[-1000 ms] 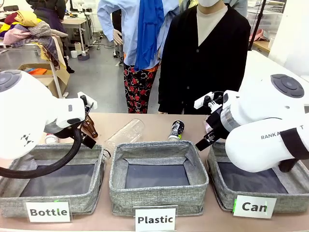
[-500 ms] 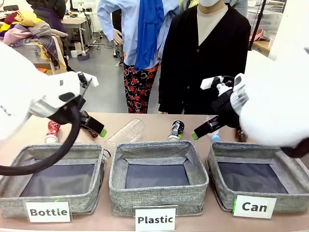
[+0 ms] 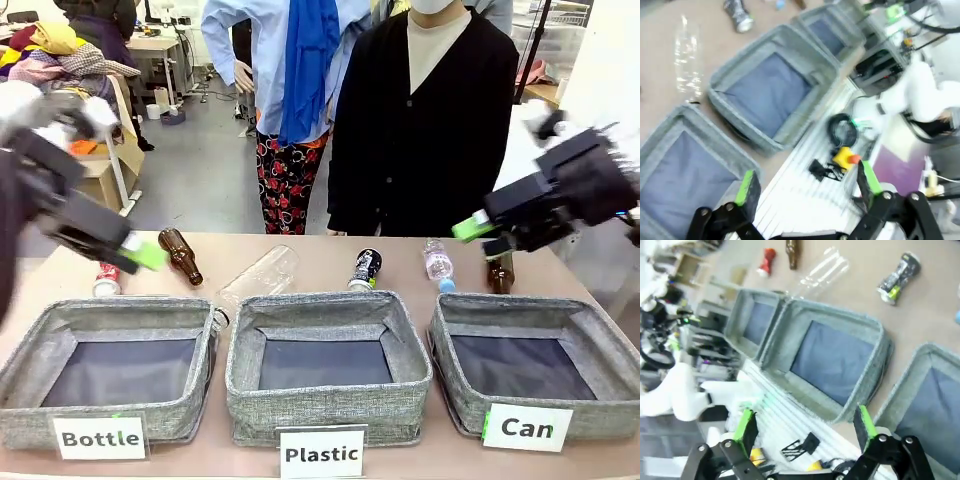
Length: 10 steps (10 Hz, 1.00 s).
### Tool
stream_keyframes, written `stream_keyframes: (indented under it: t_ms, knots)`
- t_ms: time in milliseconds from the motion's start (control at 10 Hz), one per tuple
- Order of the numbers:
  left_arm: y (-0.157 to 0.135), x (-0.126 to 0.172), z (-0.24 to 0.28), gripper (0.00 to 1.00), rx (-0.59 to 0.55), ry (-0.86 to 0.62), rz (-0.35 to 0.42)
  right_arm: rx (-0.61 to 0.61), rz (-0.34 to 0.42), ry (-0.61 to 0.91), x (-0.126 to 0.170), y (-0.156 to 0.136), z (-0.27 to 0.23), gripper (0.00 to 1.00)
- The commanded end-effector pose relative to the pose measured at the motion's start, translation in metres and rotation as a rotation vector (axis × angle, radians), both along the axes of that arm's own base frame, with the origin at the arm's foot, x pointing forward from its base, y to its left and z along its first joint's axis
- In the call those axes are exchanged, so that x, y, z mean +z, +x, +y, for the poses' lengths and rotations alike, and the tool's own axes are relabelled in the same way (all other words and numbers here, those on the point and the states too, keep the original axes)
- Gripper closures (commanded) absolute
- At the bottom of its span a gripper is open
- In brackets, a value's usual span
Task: Sort the can waste into the basket.
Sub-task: Pick up the can waste from the table and place it in the right Fabric basket.
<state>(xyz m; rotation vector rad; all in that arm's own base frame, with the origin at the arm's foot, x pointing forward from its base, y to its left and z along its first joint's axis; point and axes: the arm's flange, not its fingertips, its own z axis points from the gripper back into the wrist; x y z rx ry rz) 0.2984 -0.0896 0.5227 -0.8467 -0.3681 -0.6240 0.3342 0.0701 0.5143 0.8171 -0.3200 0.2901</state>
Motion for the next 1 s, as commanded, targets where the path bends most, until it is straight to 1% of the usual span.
stream_keyframes:
  t_ms: [0,100,200,300,400,500,700,800,900]
  knots:
    - [-0.008,-0.03,0.081,0.0,0.066,-0.158,0.105,-0.078,0.059,0.138,-0.014,0.009,-0.057,0.0]
    - [-0.005,-0.041,0.119,0.0,0.098,-0.231,0.143,-0.131,0.083,0.218,-0.024,0.006,-0.088,0.0]
    - [0.001,-0.059,0.164,0.0,0.172,-0.327,0.176,-0.196,0.09,0.306,-0.035,0.002,-0.123,0.0]
    - [0.007,-0.076,0.193,0.0,0.237,-0.406,0.211,-0.254,0.093,0.384,-0.045,-0.003,-0.153,0.0]
    - [0.011,-0.094,0.212,0.0,0.299,-0.468,0.256,-0.321,0.1,0.444,-0.057,-0.009,-0.18,0.0]
    - [0.019,-0.109,0.223,0.0,0.382,-0.511,0.311,-0.387,0.113,0.5,-0.07,-0.012,-0.204,0.0]
    - [0.013,-0.129,0.22,0.0,0.471,-0.601,0.355,-0.495,0.143,0.58,-0.095,-0.022,-0.235,0.0]
    - [0.014,-0.131,0.211,0.0,0.518,-0.61,0.341,-0.557,0.143,0.572,-0.104,-0.026,-0.244,0.0]
    - [0.016,-0.122,0.197,0.0,0.512,-0.597,0.287,-0.584,0.114,0.532,-0.108,-0.028,-0.244,0.0]
